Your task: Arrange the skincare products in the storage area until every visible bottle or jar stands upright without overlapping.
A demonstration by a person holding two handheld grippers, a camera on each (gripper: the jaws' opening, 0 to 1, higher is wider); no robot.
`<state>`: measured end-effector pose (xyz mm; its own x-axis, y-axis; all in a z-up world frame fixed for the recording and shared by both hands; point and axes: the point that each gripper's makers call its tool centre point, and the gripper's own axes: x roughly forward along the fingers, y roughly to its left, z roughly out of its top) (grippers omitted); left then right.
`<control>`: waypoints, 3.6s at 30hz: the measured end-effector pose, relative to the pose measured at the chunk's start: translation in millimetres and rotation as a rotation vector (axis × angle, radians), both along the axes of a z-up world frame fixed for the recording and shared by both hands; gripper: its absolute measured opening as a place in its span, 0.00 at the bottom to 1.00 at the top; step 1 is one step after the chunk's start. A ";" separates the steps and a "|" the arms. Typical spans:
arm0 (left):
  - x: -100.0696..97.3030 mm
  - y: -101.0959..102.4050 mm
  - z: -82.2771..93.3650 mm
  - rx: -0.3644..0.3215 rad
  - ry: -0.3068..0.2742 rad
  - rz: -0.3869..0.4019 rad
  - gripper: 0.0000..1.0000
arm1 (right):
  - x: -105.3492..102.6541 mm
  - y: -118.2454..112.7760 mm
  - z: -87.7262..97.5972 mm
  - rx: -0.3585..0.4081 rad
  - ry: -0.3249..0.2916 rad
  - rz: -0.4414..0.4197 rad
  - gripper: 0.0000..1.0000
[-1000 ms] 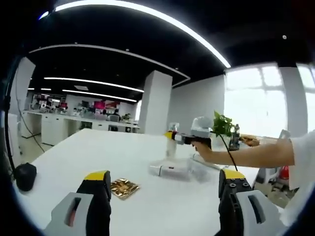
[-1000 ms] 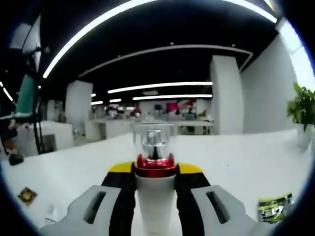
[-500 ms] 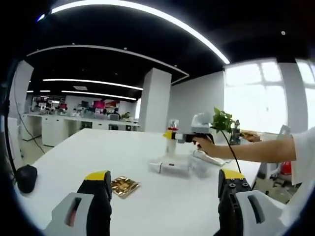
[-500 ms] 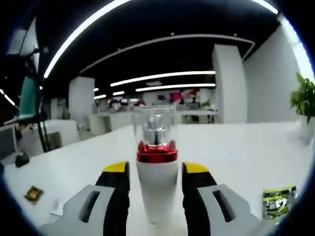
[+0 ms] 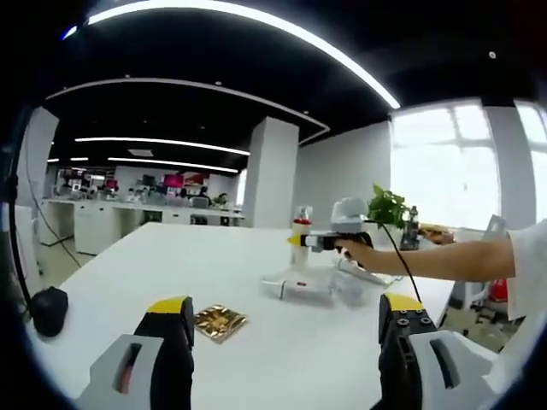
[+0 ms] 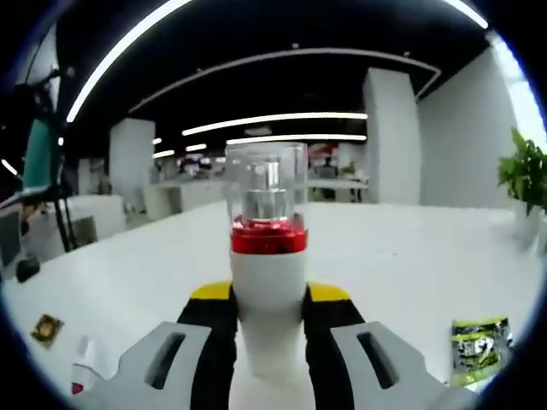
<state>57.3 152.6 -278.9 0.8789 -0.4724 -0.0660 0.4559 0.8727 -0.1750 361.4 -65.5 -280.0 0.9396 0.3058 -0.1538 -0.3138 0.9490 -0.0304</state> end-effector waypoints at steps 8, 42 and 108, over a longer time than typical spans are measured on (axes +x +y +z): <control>0.3 1.8 -2.7 0.011 0.008 0.003 0.92 | 7.5 -3.5 -0.2 -0.006 0.006 -0.041 0.28; 1.5 1.2 -2.1 0.001 0.005 -0.001 0.93 | 44.6 -81.3 -2.8 -0.017 0.032 -0.207 0.28; -2.0 -24.7 -1.0 -0.005 -0.004 -0.061 0.94 | -70.7 -92.2 -45.2 -0.239 0.419 0.058 1.00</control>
<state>55.4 128.0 -280.0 0.8488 -0.5252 -0.0603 0.5087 0.8425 -0.1773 290.6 -157.7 -325.3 0.7643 0.2657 -0.5876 -0.3976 0.9115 -0.1051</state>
